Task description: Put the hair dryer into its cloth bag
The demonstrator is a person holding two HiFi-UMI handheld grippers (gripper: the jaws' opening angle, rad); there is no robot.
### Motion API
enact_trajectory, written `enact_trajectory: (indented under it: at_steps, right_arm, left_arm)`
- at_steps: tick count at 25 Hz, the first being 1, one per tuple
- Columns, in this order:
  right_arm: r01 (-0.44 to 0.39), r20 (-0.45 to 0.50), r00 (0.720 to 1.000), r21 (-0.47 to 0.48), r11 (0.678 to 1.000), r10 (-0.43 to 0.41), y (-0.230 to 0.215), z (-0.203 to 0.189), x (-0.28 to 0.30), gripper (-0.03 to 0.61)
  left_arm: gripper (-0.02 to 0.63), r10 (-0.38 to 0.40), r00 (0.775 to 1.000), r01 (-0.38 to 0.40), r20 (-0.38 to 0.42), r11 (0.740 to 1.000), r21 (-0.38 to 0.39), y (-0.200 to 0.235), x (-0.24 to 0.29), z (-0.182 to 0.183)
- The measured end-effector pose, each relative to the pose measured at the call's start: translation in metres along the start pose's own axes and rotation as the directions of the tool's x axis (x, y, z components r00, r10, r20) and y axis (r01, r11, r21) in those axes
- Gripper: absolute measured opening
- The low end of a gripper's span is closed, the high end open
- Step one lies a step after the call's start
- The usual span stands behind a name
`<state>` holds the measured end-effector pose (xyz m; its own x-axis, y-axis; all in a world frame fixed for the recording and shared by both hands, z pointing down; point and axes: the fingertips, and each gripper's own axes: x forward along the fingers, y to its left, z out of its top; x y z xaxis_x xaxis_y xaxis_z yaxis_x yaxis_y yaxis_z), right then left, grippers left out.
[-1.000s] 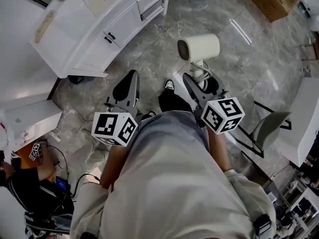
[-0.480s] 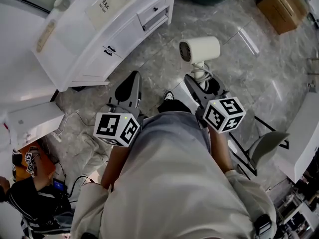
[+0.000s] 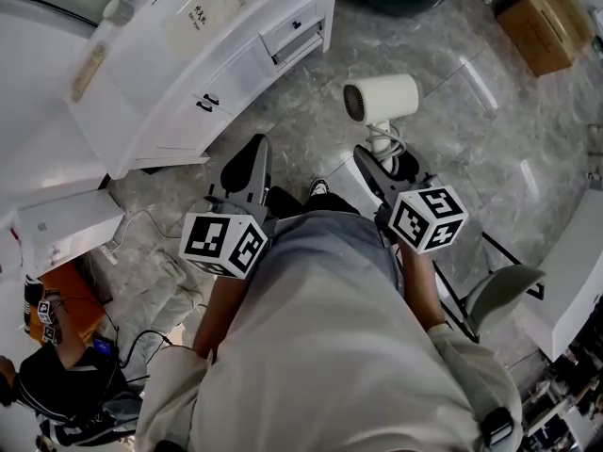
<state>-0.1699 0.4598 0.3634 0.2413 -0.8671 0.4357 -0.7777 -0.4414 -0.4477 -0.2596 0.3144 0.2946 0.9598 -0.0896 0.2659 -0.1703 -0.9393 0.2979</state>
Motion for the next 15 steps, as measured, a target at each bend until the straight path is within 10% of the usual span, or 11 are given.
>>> enact_trajectory:
  at_steps: [15]
  right_arm:
    - [0.015,-0.03,0.999,-0.022,1.0,-0.015,-0.021,0.025,0.038,0.258]
  left_arm:
    - [0.008,-0.018,1.0,0.018,-0.003,0.999,-0.043,0.021,0.052,0.008]
